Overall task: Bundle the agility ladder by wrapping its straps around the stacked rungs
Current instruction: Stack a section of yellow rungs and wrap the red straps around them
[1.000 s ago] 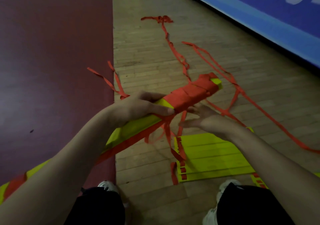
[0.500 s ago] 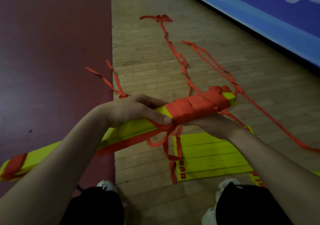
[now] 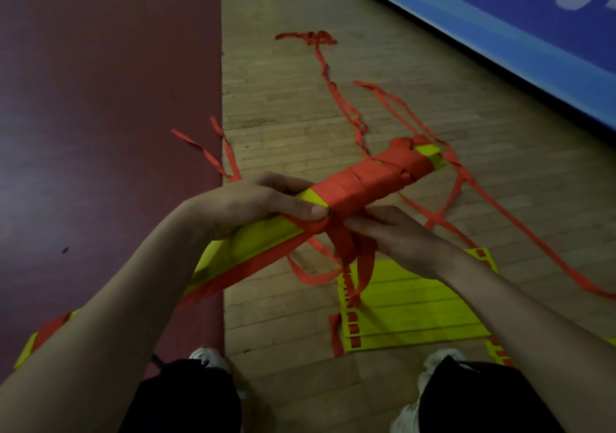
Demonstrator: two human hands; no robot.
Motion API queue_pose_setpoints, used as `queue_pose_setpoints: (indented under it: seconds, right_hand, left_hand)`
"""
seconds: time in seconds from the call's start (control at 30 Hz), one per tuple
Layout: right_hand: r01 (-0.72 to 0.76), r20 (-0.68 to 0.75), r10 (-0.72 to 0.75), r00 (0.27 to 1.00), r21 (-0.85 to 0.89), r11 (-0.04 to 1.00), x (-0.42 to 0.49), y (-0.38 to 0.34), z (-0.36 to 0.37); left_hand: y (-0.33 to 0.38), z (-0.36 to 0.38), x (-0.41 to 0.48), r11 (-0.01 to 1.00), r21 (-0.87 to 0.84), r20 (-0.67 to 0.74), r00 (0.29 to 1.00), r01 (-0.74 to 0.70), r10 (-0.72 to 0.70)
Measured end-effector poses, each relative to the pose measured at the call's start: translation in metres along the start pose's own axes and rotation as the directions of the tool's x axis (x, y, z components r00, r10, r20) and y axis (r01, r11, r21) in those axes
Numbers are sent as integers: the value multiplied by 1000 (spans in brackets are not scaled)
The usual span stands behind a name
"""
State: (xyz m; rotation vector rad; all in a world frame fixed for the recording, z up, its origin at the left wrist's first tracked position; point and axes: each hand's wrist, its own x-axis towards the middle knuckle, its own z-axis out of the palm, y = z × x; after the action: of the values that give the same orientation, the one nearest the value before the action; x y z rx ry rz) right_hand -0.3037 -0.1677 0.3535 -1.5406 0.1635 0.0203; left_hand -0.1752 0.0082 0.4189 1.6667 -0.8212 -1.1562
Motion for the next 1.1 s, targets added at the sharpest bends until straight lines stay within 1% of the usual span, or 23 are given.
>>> queue_pose_setpoints:
  seconds: [0.1,0.17,0.23,0.3,0.37,0.43,0.47,0.53,0.57,0.63,0.7,0.77,0.83,0.87,0.9,0.93,1.0,1.07,1.1]
  right_hand:
    - [-66,36,66,997,2,998,-2,-1,4]
    - [-71,6,71,997,-17,997,-3,-5,6]
    - [-80,-38,77,996,-79,994,-2,-8,9]
    - [-86,-86,73,994,-157,984,-2,-10,10]
    - [-60,-110,34,993,-241,969,-1,-11,12]
    - [-21,-115,-12,993,-277,961,-3,-9,15]
    - [-11,-127,-26,992,-283,959,-4,-7,17]
    - [-25,-152,-20,988,-287,958,-8,-3,20]
    - [-50,-170,3,985,-271,961,-9,-2,21]
    - [-84,-201,44,979,-194,977,-9,-4,20]
    - [-79,-224,60,973,-78,994,-7,-10,19]
    - [-96,-280,93,956,5,995,-4,-13,21]
    - [-156,-335,178,925,93,983,-1,-11,22]
    - [-189,-346,234,908,158,969,1,-8,22]
    - [-209,-337,276,900,222,952,2,-7,22]
    - [-213,-315,297,901,273,938,3,-6,21]
    - [-210,-281,307,909,328,921,3,-5,19]
    - [-221,-266,321,909,345,912,1,-5,19]
    - [-227,-258,330,908,358,906,1,-4,19]
  left_hand:
    - [-1,-1,2,999,27,-49,999,24,-23]
    - [-3,-1,4,997,59,-126,991,47,-39]
    - [-7,-2,7,991,117,-195,980,61,-37]
    - [-11,-2,9,989,135,-246,969,62,-27]
    - [-14,1,13,992,124,-315,949,30,11]
    - [-16,3,18,995,102,-433,899,-24,66]
    - [-17,3,20,991,131,-479,872,-39,98]
    - [-19,5,24,967,255,-492,858,-18,146]
    - [-20,8,25,954,300,-479,862,-16,165]
    - [-21,14,26,950,306,-465,861,-61,205]
    - [-21,18,26,942,315,-486,833,-117,266]
    - [-22,23,29,895,435,-509,792,-100,336]
    - [-25,29,32,815,578,-507,760,-49,406]
    - [-26,31,32,785,619,-496,761,-30,419]
    - [-28,33,31,775,631,-484,771,-18,413]
    - [-29,34,30,788,615,-478,787,-17,390]
    - [-28,34,28,840,543,-472,821,-16,321]
    - [-25,30,23,886,462,-460,866,46,195]
    - [-24,25,21,923,375,-444,891,83,100]
